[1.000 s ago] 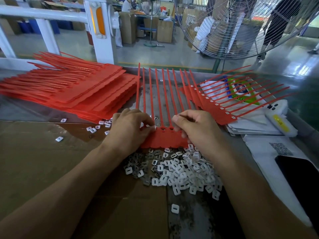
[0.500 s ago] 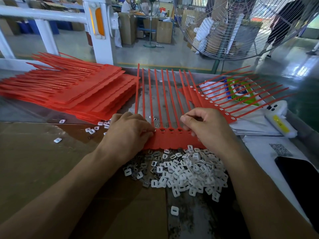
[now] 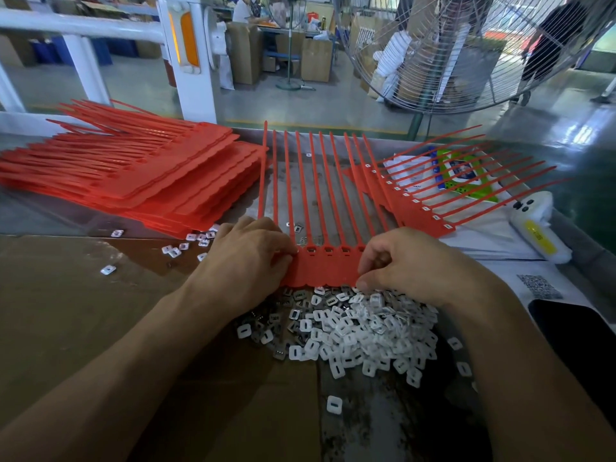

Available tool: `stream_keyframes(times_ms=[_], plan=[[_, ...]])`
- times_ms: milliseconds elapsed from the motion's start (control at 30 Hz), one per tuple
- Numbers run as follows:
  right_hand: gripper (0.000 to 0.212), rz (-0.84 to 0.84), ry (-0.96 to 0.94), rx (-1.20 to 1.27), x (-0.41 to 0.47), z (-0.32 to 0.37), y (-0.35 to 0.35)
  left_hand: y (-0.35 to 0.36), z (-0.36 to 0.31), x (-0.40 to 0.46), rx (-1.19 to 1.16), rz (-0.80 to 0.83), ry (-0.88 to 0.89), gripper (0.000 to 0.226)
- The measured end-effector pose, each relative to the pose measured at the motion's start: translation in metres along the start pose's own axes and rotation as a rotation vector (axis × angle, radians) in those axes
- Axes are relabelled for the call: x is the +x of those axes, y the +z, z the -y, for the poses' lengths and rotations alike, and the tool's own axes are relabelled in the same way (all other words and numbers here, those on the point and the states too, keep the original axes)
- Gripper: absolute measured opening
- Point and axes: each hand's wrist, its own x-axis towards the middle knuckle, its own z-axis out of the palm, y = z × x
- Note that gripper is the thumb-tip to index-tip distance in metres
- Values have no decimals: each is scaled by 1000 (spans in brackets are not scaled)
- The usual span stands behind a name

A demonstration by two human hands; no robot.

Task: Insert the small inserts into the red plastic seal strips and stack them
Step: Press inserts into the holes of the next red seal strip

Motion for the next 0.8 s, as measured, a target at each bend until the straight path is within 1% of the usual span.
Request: stream_keyframes(times_ms=[233, 300, 433, 533, 667, 800], plan=[[17, 7, -4, -24, 1, 1, 2, 0, 0, -4, -27, -14, 13, 25], [15, -10, -30, 39, -2, 2, 1, -1, 0, -4, -21, -10, 19, 26], [9, -166, -116, 249, -2, 8, 5, -2, 1, -5, -14, 1, 23, 29], [8, -238, -146, 331, 2, 14, 16, -2, 2, -4, -12, 15, 21, 30], [8, -265, -150, 422, 10, 13, 30, -1, 2, -4, -9, 16, 17, 31], [16, -239, -148, 431, 17, 11, 35, -1, 2, -4, -10, 22, 15, 31]])
